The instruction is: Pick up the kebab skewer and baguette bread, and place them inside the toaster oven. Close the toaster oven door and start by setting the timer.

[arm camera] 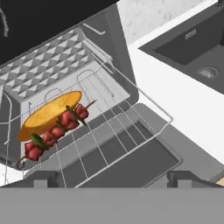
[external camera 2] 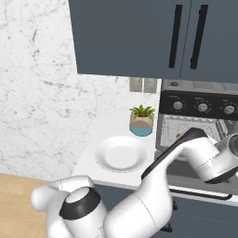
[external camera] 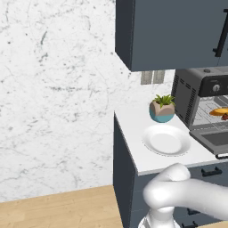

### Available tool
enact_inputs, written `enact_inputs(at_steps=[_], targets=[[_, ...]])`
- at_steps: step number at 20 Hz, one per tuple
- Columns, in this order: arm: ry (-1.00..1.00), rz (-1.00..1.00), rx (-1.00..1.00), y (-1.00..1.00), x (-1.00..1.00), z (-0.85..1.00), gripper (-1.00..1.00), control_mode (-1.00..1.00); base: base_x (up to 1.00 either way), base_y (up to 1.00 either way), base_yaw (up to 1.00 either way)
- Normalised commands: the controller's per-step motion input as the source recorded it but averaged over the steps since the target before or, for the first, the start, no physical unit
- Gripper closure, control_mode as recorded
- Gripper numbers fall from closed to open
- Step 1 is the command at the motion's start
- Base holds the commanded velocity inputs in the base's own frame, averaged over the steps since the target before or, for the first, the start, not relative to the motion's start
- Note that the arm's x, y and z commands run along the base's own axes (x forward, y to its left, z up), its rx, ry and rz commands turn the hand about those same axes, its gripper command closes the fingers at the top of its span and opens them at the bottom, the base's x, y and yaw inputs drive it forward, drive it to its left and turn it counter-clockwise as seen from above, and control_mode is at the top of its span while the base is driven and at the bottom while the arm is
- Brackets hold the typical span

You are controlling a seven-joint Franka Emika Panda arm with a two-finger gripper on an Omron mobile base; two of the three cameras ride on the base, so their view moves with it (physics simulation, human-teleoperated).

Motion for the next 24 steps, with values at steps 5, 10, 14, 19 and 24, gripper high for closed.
enact_inputs(at_steps=[5,10,14,19,24], targets=[[0.0,0.39,-0.41,0.38,-0.37,-0.1,-1.0,-1.0,0.0,0.0,0.0],[0.0,0.34,-0.37,0.5,-0.33,-0.11,-1.0,-1.0,0.0,0.0,0.0],[0.0,0.28,-0.3,0.48,-0.29,-0.03,-1.0,-1.0,0.0,0.0,0.0],[0.0,0.04,-0.07,0.29,-0.01,0.0,-1.0,-1.0,0.0,0.0,0.0],[0.0,-0.01,0.0,0.0,0.03,0.14,-1.0,-1.0,0.0,0.0,0.0]])
